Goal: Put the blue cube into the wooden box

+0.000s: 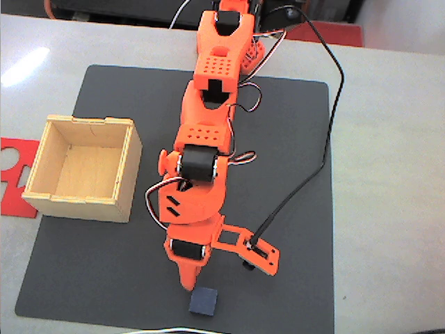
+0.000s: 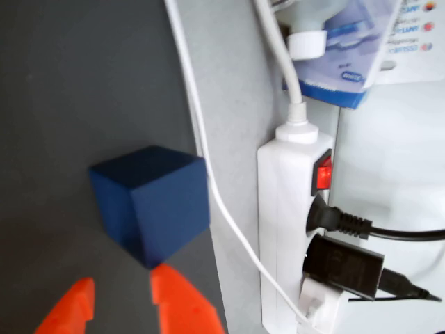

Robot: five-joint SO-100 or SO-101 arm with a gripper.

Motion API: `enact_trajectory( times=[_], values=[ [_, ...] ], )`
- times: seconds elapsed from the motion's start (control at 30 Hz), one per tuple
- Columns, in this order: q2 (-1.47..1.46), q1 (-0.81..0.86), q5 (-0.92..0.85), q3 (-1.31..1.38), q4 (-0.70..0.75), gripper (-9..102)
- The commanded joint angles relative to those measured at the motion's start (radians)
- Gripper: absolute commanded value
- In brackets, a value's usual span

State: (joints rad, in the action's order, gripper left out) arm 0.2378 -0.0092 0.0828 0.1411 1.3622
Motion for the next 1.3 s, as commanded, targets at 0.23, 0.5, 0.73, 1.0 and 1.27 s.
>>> enact_trajectory(
  times=[0.23,0.5,0.73,1.0,1.27],
  values=[
    [0.009,-0.017,0.006,0.049,0.083,0],
    [0.031,-0.017,0.020,0.095,0.098,27],
    [0.012,-0.011,0.017,0.095,-0.011,29],
    [-0.023,-0.014,0.066,0.095,-0.011,27],
    [-0.017,0.009,0.081,0.095,-0.084,23]
  ],
)
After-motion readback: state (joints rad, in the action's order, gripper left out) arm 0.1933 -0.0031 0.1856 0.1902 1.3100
